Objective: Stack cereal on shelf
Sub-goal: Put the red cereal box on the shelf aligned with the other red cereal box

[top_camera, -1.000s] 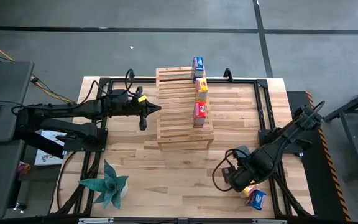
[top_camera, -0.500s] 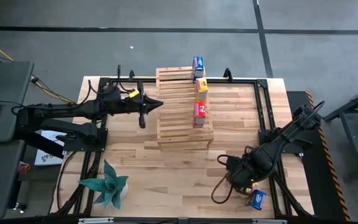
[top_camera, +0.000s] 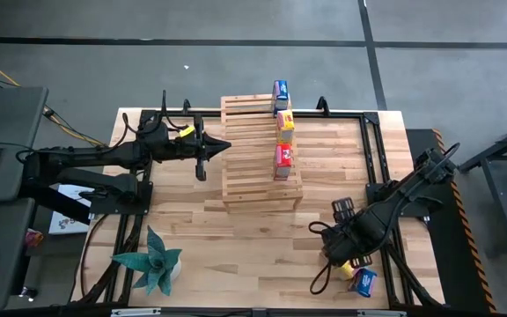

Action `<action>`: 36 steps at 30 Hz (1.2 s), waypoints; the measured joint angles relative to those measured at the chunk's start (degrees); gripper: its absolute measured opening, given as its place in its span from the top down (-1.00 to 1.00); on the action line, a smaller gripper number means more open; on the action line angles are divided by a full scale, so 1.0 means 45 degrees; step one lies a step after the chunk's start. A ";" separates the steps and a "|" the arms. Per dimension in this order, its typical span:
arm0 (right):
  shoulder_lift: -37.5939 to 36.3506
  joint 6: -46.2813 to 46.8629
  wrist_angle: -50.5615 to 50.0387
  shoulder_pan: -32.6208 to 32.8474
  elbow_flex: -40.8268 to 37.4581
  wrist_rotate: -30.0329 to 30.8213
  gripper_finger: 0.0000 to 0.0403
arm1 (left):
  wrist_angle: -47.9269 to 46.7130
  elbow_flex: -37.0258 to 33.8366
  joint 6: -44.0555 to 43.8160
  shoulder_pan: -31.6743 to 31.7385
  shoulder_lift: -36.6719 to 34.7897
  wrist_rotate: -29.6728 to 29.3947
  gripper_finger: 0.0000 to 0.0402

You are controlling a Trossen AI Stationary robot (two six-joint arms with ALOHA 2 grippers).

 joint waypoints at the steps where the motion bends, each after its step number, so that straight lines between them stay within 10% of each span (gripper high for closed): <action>1: 0.0082 -0.0050 0.0165 0.0000 0.0000 0.0000 -0.25 | 0.0000 0.0000 0.0000 0.0000 0.0000 0.0000 1.00; 36: 0.1674 -0.3862 0.2175 0.0287 -0.1638 -0.1091 -0.25 | -0.0010 -0.0005 -0.0573 -0.0005 0.0034 -0.0010 1.00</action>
